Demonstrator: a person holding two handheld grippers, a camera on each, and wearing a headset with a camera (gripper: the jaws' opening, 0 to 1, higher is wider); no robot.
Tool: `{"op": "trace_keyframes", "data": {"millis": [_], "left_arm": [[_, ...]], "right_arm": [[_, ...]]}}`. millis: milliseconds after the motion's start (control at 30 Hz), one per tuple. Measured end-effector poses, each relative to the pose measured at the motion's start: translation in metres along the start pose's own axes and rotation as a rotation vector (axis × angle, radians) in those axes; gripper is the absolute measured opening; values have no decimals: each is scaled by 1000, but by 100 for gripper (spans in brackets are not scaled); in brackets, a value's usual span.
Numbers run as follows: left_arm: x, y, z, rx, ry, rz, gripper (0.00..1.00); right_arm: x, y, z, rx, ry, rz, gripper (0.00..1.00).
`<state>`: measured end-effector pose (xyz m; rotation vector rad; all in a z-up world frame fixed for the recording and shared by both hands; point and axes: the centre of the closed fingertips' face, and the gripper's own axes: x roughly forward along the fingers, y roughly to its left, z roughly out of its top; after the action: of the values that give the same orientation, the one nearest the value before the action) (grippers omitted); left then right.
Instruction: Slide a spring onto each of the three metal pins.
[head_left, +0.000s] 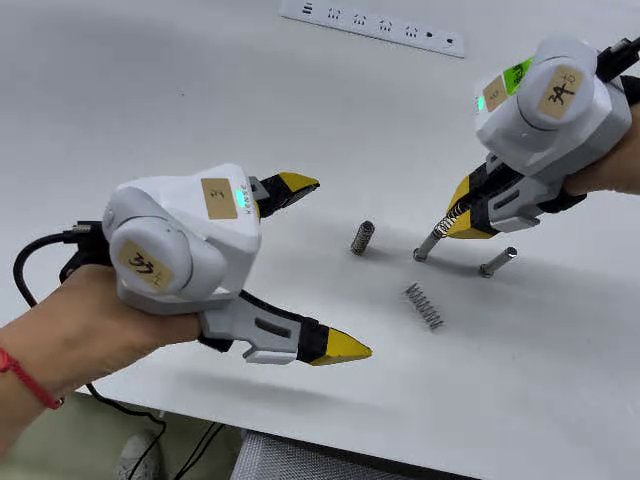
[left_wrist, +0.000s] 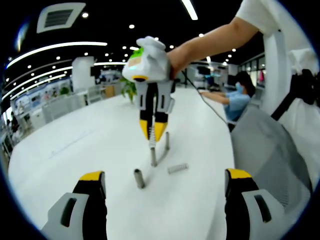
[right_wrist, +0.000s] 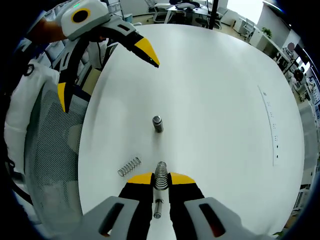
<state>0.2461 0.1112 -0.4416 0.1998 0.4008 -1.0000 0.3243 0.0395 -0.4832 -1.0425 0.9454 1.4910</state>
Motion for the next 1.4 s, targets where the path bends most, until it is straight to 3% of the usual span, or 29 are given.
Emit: {"op": "trace_keyframes", "data": {"millis": [1400], "left_arm": [[2,-1,-3,-17,-8,-12,100]], "right_arm": [[22,0,0,-11,21,7,12]]}}
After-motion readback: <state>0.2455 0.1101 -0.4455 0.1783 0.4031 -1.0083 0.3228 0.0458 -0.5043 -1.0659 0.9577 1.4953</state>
